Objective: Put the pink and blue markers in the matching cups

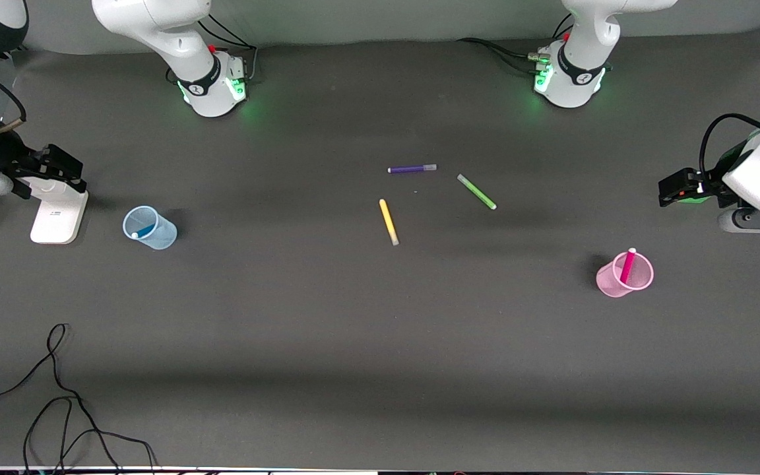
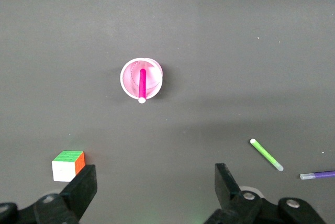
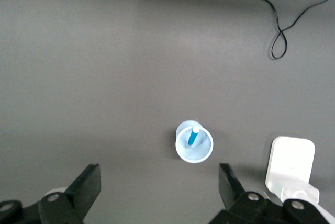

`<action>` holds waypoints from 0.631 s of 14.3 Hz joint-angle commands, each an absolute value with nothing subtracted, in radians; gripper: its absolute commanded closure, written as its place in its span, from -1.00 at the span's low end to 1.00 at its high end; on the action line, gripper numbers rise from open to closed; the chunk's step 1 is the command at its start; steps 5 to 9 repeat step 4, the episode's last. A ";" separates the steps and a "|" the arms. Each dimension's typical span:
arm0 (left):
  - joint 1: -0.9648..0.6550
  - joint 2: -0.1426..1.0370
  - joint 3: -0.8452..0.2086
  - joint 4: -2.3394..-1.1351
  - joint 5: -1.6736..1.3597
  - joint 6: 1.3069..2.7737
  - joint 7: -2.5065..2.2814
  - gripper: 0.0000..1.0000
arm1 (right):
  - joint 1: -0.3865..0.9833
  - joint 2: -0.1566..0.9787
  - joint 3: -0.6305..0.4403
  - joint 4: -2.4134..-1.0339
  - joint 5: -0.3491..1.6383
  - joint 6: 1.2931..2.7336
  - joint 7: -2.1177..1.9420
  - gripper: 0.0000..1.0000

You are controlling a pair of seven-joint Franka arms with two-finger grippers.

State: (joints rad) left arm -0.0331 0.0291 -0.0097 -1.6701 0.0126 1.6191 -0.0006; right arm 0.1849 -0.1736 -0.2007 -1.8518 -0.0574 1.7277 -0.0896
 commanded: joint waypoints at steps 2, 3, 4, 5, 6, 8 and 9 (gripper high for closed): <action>-0.025 0.032 -0.014 -1.649 -0.006 1.595 0.011 -0.99 | 0.193 -0.135 -0.196 -1.793 0.016 1.686 -0.071 -1.00; -0.026 0.031 -0.015 -1.649 -0.006 1.591 0.011 -0.99 | 0.195 -0.126 -0.196 -1.786 0.047 1.686 -0.069 -1.00; -0.028 0.032 -0.015 -1.648 -0.006 1.583 0.012 -0.99 | 0.195 -0.112 -0.196 -1.772 0.051 1.687 -0.063 -1.00; -0.028 0.032 -0.015 -1.648 -0.006 1.583 0.012 -0.99 | 0.195 -0.112 -0.196 -1.772 0.051 1.687 -0.063 -1.00; -0.028 0.032 -0.015 -1.648 -0.006 1.583 0.012 -0.99 | 0.195 -0.112 -0.196 -1.772 0.051 1.687 -0.063 -1.00; -0.028 0.032 -0.015 -1.648 -0.006 1.583 0.012 -0.99 | 0.195 -0.112 -0.196 -1.772 0.051 1.687 -0.063 -1.00; -0.028 0.032 -0.015 -1.648 -0.006 1.583 0.012 -0.99 | 0.195 -0.112 -0.196 -1.772 0.051 1.687 -0.063 -1.00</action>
